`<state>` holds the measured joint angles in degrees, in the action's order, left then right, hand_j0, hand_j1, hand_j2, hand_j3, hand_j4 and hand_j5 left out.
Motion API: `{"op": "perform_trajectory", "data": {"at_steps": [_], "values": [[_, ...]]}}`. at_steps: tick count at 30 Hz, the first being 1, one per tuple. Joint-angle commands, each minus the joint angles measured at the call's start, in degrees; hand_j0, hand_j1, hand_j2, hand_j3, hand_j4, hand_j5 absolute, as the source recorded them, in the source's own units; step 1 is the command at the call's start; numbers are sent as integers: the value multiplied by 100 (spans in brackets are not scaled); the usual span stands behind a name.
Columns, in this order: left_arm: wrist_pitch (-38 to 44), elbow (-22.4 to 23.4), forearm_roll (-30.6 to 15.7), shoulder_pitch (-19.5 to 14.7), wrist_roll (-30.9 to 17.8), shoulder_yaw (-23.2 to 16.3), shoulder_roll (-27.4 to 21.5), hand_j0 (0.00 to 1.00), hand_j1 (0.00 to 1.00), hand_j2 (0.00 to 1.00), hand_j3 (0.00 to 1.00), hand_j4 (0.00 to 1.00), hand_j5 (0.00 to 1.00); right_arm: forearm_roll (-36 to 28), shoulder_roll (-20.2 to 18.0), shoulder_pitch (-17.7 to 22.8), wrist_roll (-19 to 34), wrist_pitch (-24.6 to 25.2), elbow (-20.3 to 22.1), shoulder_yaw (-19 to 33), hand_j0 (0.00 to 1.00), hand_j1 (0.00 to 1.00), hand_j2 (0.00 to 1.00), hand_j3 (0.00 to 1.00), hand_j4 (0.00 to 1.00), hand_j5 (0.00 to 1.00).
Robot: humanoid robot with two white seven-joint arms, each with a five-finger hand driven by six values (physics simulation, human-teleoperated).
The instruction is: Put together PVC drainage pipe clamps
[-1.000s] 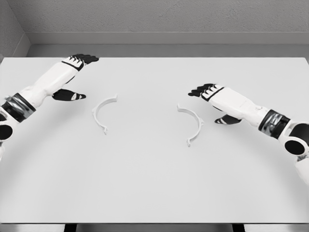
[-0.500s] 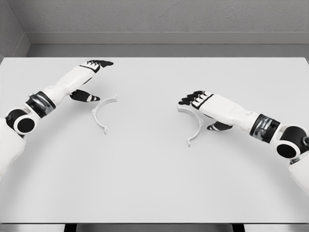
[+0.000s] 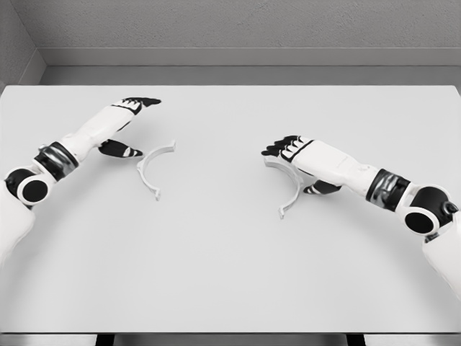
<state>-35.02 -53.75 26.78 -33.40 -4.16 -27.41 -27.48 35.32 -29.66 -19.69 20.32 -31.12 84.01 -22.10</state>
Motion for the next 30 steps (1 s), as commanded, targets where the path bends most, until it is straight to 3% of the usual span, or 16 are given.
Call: {"op": "perform_trajectory", "data": {"at_steps": [1,13,30], "values": [[2,136,-42,-9,3,34,-21,100,100,100,100,100,100,-34,13,-9,-2,9,-103,-84,100,100,100,100,100,100],[2,304,-33,0,3,7,15,100,100,100,100,100,100,-25,189,-220,-11,9,-394,-181,100,100,100,100,100,100],[2,225,-94,-9,3,-10,41,100,100,100,100,100,100,19,338,-396,-11,141,-359,-418,100,100,100,100,100,100]]}}
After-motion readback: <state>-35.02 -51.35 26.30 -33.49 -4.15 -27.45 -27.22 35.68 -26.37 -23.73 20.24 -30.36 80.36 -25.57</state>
